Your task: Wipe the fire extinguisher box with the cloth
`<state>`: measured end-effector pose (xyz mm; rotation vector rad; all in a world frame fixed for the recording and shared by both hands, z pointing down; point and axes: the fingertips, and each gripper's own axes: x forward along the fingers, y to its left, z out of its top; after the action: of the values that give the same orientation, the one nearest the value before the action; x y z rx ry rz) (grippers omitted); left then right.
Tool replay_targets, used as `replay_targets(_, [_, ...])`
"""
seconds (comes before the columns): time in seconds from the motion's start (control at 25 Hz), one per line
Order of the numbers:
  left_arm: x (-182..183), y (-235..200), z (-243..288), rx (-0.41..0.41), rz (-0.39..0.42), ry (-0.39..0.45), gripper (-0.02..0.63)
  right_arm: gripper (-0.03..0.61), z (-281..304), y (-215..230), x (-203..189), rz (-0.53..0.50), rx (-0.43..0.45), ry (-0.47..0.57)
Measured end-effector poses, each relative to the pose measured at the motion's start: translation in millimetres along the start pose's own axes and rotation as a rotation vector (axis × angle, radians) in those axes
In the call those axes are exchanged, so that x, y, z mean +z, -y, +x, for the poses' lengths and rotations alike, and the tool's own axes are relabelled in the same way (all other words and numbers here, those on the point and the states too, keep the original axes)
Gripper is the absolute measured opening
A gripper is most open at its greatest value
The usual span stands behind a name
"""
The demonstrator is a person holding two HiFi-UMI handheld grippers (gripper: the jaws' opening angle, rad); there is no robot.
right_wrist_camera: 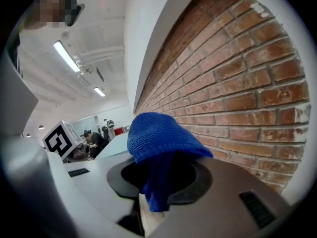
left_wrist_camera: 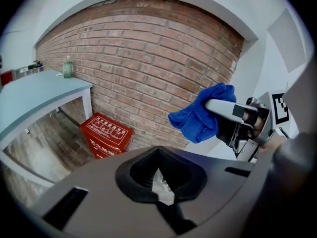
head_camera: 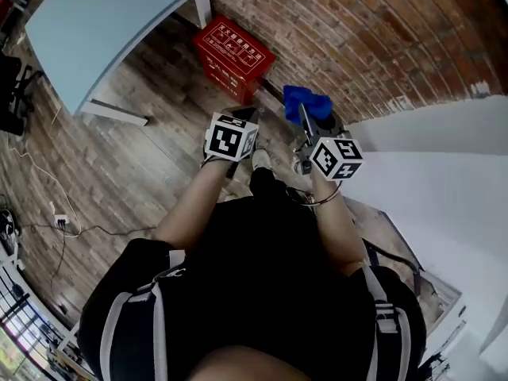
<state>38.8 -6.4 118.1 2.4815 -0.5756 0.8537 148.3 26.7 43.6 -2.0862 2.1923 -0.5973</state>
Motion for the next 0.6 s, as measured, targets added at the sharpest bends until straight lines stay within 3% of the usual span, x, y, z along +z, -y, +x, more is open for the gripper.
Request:
replay_targets(0.24, [25.0,-61.9,31.6,0.086,-0.114,-0.032,0.008,0.103,86.9,37.4,1.9,0.055,0.046,-0.081])
replay_targets(0.4, [35.0,-99.1,64.6,0.114,-0.161,-0.032,0.008,0.103,144.6,65.4,-17.4,0.062,0.065,-0.141])
replay_targets(0.6, [3.1,-118.9,102.5,0.092,-0.228,-0.073,0.008,0.103,193.2,102.8,-67.5,0.044,0.028,-0.226])
